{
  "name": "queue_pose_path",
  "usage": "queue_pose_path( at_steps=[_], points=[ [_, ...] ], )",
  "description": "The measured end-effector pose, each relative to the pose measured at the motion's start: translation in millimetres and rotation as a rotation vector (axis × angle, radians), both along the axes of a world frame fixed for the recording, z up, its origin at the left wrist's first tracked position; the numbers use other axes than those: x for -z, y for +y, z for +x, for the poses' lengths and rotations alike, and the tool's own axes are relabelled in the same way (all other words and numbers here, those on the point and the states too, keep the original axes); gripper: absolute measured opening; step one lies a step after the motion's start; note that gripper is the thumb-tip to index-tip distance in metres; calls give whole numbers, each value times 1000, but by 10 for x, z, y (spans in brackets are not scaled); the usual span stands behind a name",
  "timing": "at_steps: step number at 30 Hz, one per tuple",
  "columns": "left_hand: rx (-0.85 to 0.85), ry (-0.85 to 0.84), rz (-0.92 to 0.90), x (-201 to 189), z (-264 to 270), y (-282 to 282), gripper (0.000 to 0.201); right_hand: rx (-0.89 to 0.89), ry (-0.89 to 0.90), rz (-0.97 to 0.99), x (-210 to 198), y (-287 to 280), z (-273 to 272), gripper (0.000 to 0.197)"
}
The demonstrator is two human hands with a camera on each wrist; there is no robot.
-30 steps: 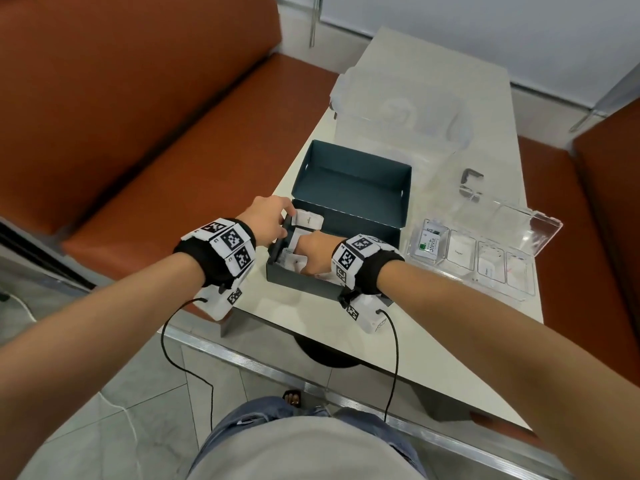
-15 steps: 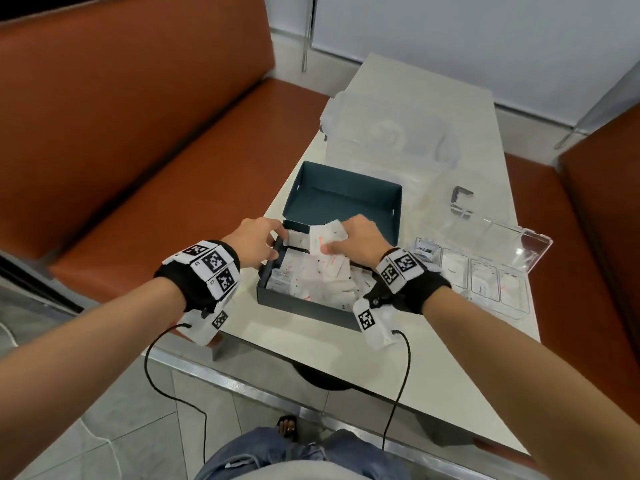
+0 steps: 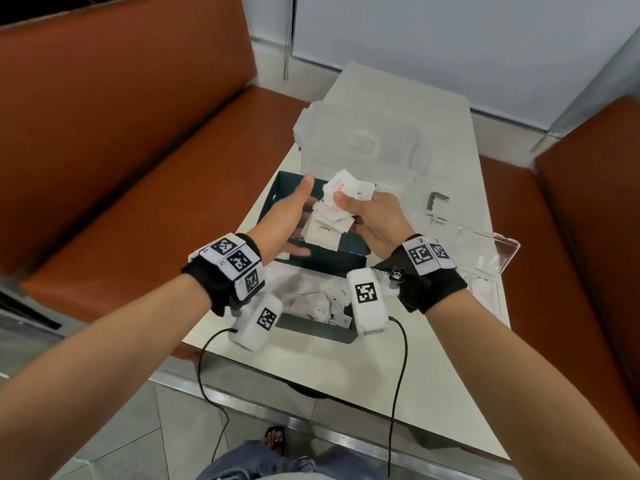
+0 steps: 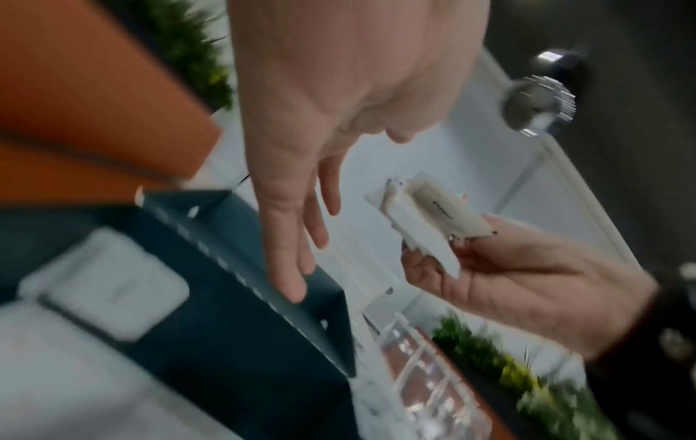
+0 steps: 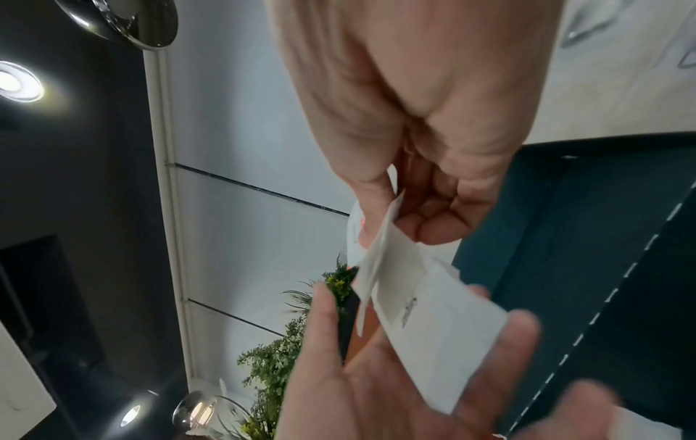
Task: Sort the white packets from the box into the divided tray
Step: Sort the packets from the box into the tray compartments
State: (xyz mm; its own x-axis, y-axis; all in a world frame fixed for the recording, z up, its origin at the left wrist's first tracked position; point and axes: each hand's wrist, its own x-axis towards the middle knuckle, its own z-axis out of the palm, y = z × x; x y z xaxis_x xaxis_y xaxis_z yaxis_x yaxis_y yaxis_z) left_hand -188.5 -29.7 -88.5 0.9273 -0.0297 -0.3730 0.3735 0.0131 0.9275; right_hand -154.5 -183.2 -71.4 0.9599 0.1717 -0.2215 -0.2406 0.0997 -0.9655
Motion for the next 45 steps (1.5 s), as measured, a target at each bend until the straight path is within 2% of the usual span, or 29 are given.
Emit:
queue_pose_path(
  at_steps=[3, 5, 7, 11, 14, 17, 19, 29, 33, 36, 39, 45],
  points=[
    [77, 150, -468, 77, 2, -78, 78, 15, -4, 6, -5, 21, -16, 14],
    [86, 179, -625, 89, 6, -116, 81, 19, 6, -24, 30, 27, -43, 19],
    [82, 179, -675, 54, 9, -171, 70, 9, 0, -103, 69, 20, -60, 24],
    [22, 180, -585, -6, 5, -285, 44, -52, -23, -208, 121, -36, -69, 23],
    [-26, 167, -499, 11, 16, -389, 31, -138, -15, -301, 131, -123, -69, 25],
    [-29, 126, -480, 34, 24, -480, 22, -251, 0, -368, 101, -277, -57, 17],
    [-33, 102, -472, 57, 44, -522, 26, -267, 33, -321, 67, -416, -41, 16],
    [86, 55, -431, 110, 147, -864, 29, 6, 7, -224, 14, -1055, -33, 12],
    [156, 46, -406, 95, 154, -1049, 26, 1, -27, -297, 7, -1217, -67, 8],
    [183, 43, -395, 83, 168, -1167, 26, 74, -3, -252, -16, -1375, -70, 2],
    [202, 50, -410, 84, 180, -1272, 28, 117, -19, -251, -24, -1568, -77, 9],
    [212, 61, -402, 96, 185, -1469, 30, 139, -76, -355, 50, -1916, -55, 8]
  ],
)
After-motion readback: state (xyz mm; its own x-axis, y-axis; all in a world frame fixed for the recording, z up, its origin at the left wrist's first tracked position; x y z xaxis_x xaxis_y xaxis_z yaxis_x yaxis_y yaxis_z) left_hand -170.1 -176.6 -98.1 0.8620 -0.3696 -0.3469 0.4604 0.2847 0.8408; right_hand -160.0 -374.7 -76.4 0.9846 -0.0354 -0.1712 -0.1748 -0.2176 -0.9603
